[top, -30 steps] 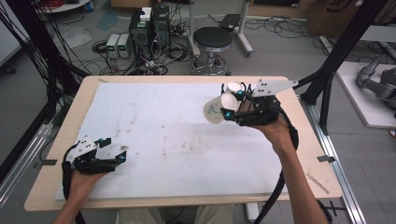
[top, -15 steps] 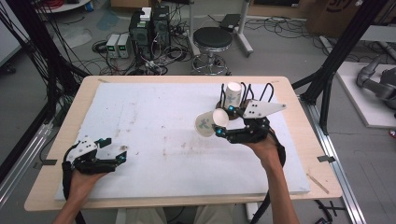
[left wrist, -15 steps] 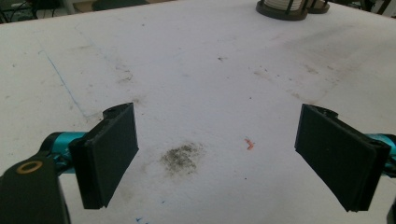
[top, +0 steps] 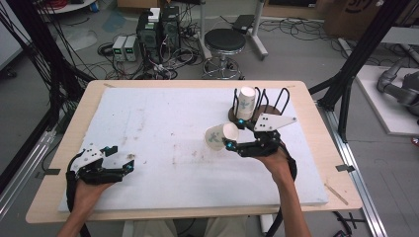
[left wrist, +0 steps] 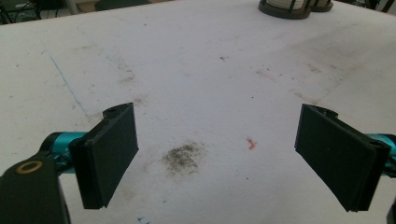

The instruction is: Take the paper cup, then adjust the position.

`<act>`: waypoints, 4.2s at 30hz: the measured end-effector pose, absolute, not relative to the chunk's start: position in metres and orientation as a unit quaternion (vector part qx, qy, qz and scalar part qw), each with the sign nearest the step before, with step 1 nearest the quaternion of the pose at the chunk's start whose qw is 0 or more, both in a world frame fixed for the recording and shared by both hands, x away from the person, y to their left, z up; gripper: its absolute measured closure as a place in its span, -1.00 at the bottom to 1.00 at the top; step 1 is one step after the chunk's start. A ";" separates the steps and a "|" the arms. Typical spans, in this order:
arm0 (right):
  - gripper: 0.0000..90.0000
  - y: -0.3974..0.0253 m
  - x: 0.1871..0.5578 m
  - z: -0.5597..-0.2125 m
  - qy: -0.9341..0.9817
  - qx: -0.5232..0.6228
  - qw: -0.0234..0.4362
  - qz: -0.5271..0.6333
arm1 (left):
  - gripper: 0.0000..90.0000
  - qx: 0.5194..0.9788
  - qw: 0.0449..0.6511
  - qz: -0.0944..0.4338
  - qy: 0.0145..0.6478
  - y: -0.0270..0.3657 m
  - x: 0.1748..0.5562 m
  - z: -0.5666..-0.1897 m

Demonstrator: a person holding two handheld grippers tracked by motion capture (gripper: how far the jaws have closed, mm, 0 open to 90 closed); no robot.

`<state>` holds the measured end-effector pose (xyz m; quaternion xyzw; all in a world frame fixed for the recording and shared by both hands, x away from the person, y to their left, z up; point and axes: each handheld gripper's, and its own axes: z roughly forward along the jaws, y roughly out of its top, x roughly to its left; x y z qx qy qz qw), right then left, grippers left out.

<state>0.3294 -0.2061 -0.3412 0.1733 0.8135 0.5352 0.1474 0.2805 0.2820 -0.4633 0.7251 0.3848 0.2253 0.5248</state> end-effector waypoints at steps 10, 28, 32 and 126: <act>-0.17 -0.210 0.334 -0.346 0.811 0.180 0.140 0.538 | -0.71 0.722 0.525 0.227 0.388 0.282 0.281 -0.463; -0.17 -0.207 0.335 -0.345 0.813 0.165 0.126 0.545 | -0.71 0.718 0.575 0.211 0.330 0.280 0.282 -0.439; -0.17 -0.205 0.336 -0.345 0.815 0.153 0.116 0.547 | -0.71 0.727 0.595 0.187 0.288 0.277 0.286 -0.423; -0.66 -0.167 0.329 -0.342 0.808 0.055 0.009 0.586 | -0.34 0.792 0.608 0.014 0.051 0.108 0.323 -0.381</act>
